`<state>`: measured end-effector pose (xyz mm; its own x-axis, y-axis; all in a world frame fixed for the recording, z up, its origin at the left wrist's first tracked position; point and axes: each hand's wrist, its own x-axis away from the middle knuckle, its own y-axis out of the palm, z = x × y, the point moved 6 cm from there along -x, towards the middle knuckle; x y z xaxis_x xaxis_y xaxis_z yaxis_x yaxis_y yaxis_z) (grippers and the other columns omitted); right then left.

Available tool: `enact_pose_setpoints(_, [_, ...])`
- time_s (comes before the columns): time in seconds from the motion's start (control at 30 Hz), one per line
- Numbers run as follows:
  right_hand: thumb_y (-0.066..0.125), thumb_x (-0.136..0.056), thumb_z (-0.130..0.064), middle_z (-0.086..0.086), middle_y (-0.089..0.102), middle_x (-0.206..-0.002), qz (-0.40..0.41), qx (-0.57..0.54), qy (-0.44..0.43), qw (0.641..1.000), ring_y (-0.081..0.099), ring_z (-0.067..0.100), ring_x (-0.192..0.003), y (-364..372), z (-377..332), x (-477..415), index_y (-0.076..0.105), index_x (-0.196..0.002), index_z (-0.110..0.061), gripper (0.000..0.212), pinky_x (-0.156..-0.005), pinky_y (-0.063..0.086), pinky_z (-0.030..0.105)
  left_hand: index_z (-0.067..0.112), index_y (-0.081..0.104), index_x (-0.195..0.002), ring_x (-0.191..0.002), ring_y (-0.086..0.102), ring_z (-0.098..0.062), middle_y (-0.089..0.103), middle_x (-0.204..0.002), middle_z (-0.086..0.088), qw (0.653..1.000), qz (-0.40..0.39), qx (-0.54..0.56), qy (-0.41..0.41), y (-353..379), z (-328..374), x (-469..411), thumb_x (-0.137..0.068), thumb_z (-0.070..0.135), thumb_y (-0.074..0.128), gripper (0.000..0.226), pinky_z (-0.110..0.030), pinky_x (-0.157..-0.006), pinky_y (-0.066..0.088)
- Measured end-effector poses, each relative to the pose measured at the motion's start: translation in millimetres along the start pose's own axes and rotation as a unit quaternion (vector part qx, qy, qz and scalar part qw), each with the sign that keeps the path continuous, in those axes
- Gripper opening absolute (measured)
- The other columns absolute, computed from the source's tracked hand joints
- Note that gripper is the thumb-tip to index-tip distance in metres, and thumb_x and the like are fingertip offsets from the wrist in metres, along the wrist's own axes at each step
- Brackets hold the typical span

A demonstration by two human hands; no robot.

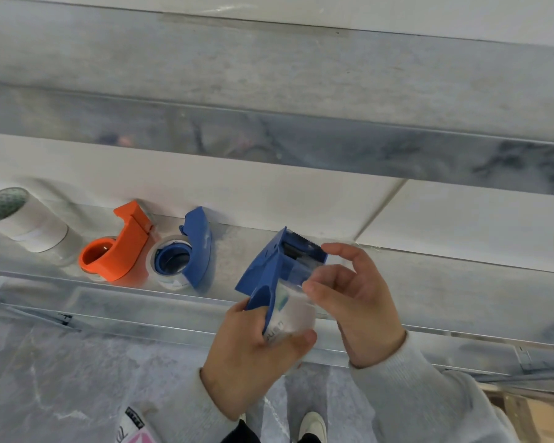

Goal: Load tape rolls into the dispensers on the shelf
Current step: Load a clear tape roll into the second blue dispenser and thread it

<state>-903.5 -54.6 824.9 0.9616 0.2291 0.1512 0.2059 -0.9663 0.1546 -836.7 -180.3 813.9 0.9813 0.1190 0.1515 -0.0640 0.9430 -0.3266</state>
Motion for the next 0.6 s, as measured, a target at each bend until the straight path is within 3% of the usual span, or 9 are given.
enact_pose_setpoints(0.17, [0.071,-0.070,0.011,0.002,0.061,-0.059,0.049,-0.056,0.009,0.997,0.057,0.019,-0.059,-5,9,1,0.063,-0.091,-0.017,0.036,-0.063,0.049,0.035,0.003,0.065,-0.068,-0.062,0.063,-0.017,0.065,-0.068,-0.010,0.999,0.023,-0.029,-0.007,-3,-1,-2,-0.057,0.054,0.063,0.052,-0.039,-0.064,0.056])
enact_pose_setpoints(0.3, [0.064,-0.074,0.015,0.001,0.056,-0.056,0.103,-0.106,0.042,0.988,0.055,0.014,-0.052,-12,18,3,0.062,-0.082,-0.012,0.028,-0.052,0.048,0.027,0.006,0.068,-0.070,-0.061,0.065,-0.013,0.067,-0.067,-0.003,0.999,0.044,-0.021,0.007,-3,1,0,-0.057,0.055,0.064,0.050,-0.035,-0.077,0.055])
enact_pose_setpoints(0.4, [0.061,-0.075,0.017,0.002,0.052,-0.055,0.139,-0.146,0.062,0.977,0.051,0.016,-0.050,-16,22,5,0.059,-0.079,-0.009,0.026,-0.049,0.046,0.026,0.008,0.067,-0.068,-0.059,0.064,-0.014,0.066,-0.065,-0.002,0.999,0.054,0.006,0.007,-3,3,1,-0.054,0.055,0.066,0.049,-0.032,-0.073,0.053])
enact_pose_setpoints(0.6, [0.056,-0.076,0.020,0.006,0.048,-0.057,0.183,-0.219,0.123,0.951,0.049,0.017,-0.046,-17,33,10,0.054,-0.078,-0.008,0.028,-0.047,0.046,0.027,0.015,0.068,-0.069,-0.061,0.066,-0.010,0.068,-0.072,0.009,0.996,0.085,-0.001,-0.011,-2,4,5,-0.049,0.059,0.068,0.048,-0.043,-0.083,0.055])
